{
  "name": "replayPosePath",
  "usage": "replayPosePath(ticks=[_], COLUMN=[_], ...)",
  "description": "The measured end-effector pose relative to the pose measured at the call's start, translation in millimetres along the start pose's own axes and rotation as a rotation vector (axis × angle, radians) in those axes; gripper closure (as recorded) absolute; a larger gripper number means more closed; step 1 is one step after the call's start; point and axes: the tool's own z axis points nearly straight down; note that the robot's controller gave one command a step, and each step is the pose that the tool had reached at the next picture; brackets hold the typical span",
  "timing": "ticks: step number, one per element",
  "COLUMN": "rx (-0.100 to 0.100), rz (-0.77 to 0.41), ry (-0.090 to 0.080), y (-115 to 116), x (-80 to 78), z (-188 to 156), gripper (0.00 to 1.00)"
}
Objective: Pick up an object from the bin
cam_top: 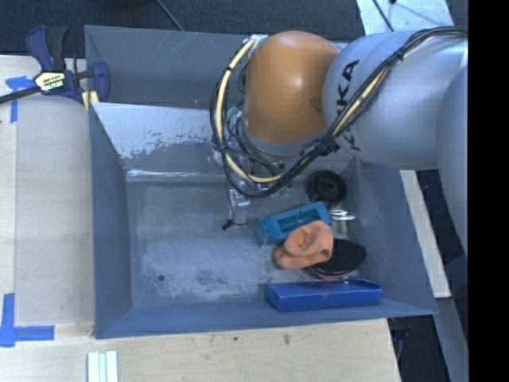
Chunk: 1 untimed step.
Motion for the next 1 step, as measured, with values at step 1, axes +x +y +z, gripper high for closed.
replayPosePath(ticks=[1], rx=[0.000], rz=[-0.013], ry=[-0.001], y=[-9.1], x=[-3.4], z=[-3.1], gripper=[0.00])
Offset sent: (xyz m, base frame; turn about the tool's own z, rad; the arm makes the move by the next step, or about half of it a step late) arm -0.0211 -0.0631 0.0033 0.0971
